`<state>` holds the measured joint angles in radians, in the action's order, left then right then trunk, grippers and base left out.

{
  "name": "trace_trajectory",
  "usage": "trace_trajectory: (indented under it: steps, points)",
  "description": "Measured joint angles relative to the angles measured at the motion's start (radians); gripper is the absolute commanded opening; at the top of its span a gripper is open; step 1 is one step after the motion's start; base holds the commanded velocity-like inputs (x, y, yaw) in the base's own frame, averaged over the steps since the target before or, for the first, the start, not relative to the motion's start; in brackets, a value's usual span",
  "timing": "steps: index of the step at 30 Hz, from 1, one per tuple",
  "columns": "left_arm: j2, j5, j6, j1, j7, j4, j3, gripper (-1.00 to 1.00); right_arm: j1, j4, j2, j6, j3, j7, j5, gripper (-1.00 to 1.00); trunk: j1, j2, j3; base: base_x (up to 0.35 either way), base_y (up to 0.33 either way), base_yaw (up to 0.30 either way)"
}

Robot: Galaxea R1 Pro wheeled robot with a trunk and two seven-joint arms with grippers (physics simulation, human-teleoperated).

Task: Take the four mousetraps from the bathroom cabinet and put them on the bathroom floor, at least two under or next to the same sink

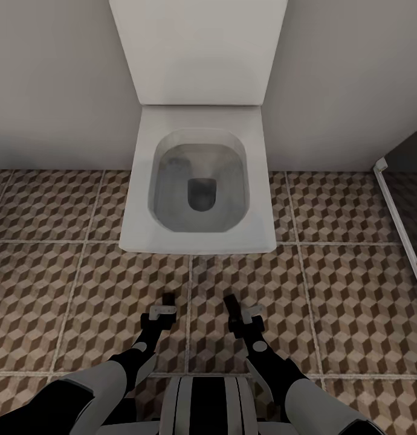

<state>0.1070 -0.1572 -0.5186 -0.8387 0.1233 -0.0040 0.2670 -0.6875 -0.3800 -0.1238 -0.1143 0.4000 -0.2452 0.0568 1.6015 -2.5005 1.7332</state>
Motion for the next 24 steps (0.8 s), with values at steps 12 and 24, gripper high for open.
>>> trace_trajectory:
  steps: [12, 24]
  points:
    - [0.0, 0.0, 0.001, 0.0, 0.0, 0.0, 0.0, -1.0, 0.0, 0.0, 0.0, 0.0, 0.0, 0.0, 0.0, -1.0, 0.0, 0.0, 0.0, 0.059, 0.0, 0.0]
    - [0.0, 0.0, 0.002, 0.0, 0.0, 0.0, 0.0, -1.0, 0.0, 0.001, 0.001, 0.0, 0.0, 0.0, 0.0, -1.0, 0.0, 0.0, 0.0, 0.113, 0.0, 0.0]
